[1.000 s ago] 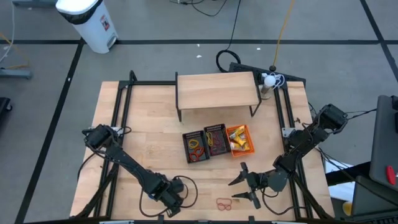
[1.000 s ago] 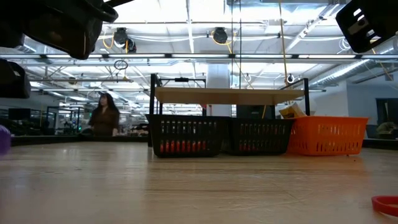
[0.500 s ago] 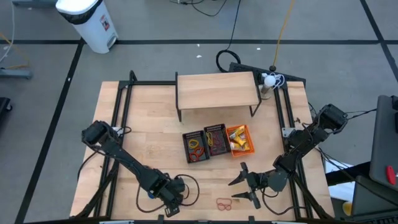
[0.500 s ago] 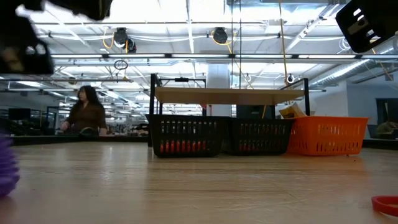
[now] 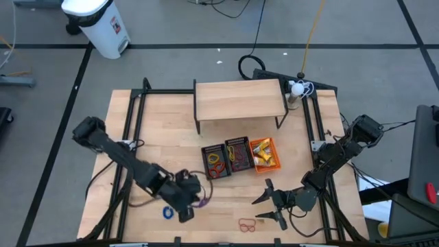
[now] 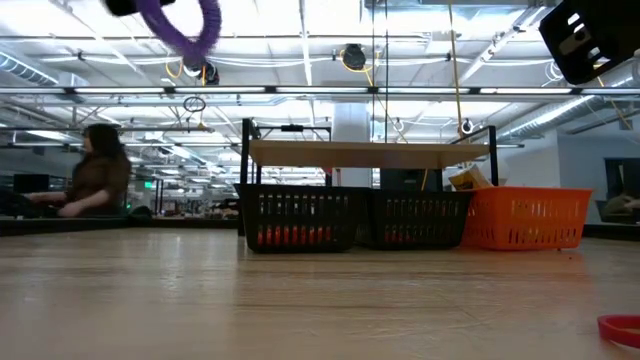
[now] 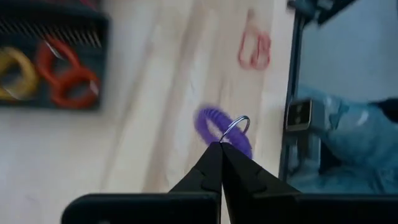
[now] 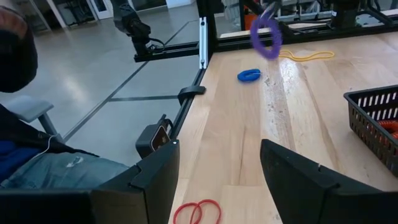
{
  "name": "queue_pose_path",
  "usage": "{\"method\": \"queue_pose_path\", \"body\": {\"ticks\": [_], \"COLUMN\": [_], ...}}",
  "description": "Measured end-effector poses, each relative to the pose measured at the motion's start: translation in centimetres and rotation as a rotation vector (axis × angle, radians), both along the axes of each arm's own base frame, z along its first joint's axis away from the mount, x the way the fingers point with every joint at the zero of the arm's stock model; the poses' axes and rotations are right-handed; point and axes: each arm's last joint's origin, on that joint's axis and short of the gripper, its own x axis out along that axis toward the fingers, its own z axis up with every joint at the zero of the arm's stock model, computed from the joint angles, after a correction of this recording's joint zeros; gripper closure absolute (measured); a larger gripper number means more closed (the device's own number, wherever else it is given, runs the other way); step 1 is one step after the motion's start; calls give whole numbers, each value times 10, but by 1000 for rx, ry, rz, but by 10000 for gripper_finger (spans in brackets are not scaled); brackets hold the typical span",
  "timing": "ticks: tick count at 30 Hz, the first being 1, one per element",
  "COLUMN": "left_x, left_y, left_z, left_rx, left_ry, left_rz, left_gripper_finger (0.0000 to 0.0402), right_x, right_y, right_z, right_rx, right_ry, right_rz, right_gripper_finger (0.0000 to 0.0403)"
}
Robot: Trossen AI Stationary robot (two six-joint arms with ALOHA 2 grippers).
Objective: Pick & Place Office Desk Supplies
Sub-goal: Put the purple spiral keychain tie into the left black bin
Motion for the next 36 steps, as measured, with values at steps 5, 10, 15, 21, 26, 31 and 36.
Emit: {"method": "queue_pose_path", "body": {"ticks": [5, 10, 15, 21, 26, 31, 36], "left_x": [-3, 6, 20, 28, 31, 31, 31], "left_y": [24, 49, 82, 111, 124, 126, 125], "left_z": [25, 32, 29, 28, 28, 28, 28], "left_rx": [57, 96, 93, 114, 83, 68, 62], "left_ry": [-105, -138, -111, -101, -90, -87, -86], "left_rz": [15, 46, 79, 148, 153, 177, 183], "left_gripper_finger": [401, 401, 401, 401, 401, 391, 361], "right_x": [0, 0, 0, 0, 0, 1, 1], "right_y": [0, 0, 0, 0, 0, -1, -1], "right_z": [0, 0, 0, 0, 0, 0, 0], "right_rx": [-11, -14, -14, -14, -18, -17, -18], "right_ry": [-3, -4, -4, -4, -5, -5, -5], "right_rz": [2, 3, 2, 3, 2, 0, -3], "right_gripper_finger": [190, 190, 190, 190, 190, 190, 190]}}
